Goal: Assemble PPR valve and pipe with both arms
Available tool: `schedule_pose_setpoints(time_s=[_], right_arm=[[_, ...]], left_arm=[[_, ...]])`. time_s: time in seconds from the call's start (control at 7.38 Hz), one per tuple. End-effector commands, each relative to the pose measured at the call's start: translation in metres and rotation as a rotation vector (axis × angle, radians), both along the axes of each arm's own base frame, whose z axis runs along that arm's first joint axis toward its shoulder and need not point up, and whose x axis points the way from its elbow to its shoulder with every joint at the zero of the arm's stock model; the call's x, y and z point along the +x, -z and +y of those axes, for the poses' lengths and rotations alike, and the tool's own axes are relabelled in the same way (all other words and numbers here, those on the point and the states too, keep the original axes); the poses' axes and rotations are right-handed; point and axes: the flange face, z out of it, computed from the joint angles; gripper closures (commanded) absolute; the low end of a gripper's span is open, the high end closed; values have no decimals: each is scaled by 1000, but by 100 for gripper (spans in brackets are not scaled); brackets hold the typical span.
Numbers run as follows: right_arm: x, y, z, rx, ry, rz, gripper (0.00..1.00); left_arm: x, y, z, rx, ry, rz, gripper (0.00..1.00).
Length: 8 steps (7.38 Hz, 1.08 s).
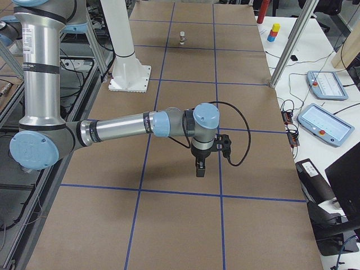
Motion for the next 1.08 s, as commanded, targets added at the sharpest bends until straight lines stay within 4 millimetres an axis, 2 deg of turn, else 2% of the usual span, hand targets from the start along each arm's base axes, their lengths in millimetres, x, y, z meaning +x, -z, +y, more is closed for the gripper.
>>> schedule_pose_setpoints(time_s=[0.0, 0.41, 0.54, 0.68, 0.95], right_arm=[[0, 0, 0, 1, 0, 0, 1], [0, 2, 0, 3, -1, -2, 1], [0, 2, 0, 3, -1, -2, 1], [0, 0, 0, -2, -1, -2, 1], [-1, 1, 0, -2, 0, -15, 1]], left_arm=[[2, 16, 0, 26, -5, 15, 0], [3, 17, 0, 23, -3, 17, 0], [8, 23, -5, 32, -9, 18, 0], [37, 37, -7, 20, -39, 14, 1], [83, 51, -10, -14, -38, 36, 0]])
